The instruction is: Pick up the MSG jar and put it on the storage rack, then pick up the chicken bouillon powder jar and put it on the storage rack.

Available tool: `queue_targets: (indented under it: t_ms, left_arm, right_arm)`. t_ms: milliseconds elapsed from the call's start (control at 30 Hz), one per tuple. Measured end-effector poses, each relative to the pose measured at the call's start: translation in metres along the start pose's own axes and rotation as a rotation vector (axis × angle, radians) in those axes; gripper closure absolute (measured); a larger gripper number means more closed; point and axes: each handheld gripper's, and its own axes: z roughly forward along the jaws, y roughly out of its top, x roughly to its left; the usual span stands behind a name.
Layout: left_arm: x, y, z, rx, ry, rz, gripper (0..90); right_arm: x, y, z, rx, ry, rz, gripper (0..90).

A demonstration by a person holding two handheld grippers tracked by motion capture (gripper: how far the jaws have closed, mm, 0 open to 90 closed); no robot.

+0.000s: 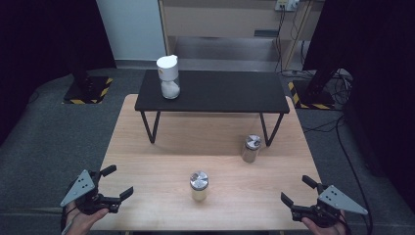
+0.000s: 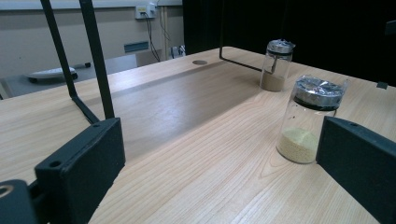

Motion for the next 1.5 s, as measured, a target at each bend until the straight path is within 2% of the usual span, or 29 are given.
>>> queue_targets:
  t_ms: [100,667,933,1100,1200,1300,1500]
  left_arm:
    - [0.002,-0.002,-0.001,-0.012,-0.009,-0.003,0.0]
    - [0.004,-0.002,-0.001,-0.002,-0.006,-0.011,0.0]
    - [0.004,-0.002,-0.001,0.001,-0.009,-0.011,0.0]
    - [0.004,-0.001,-0.001,0.006,-0.009,-0.011,0.0]
    - [0.004,-0.001,-0.001,0.007,-0.008,-0.011,0.0]
    - [0.003,-0.001,-0.001,0.011,-0.008,-0.009,0.0]
    - [0.003,-0.001,-0.001,0.012,-0.008,-0.010,0.0]
  right_arm:
    - [0.000,0.000,0.000,0.001,0.001,0.001,4.9]
    - [-0.001,0.000,0.001,0.001,0.005,0.008,3.3]
    - [-0.003,-0.001,-0.001,-0.032,0.029,0.016,2.0]
    - [0.000,0.004,0.000,-0.026,0.043,-0.009,1.6]
    - [0.001,0.010,0.001,-0.008,0.050,0.005,2.0]
    - [0.002,0.013,0.002,-0.013,0.061,0.010,2.0]
    - [0.007,0.026,0.006,-0.020,0.093,-0.020,2.5]
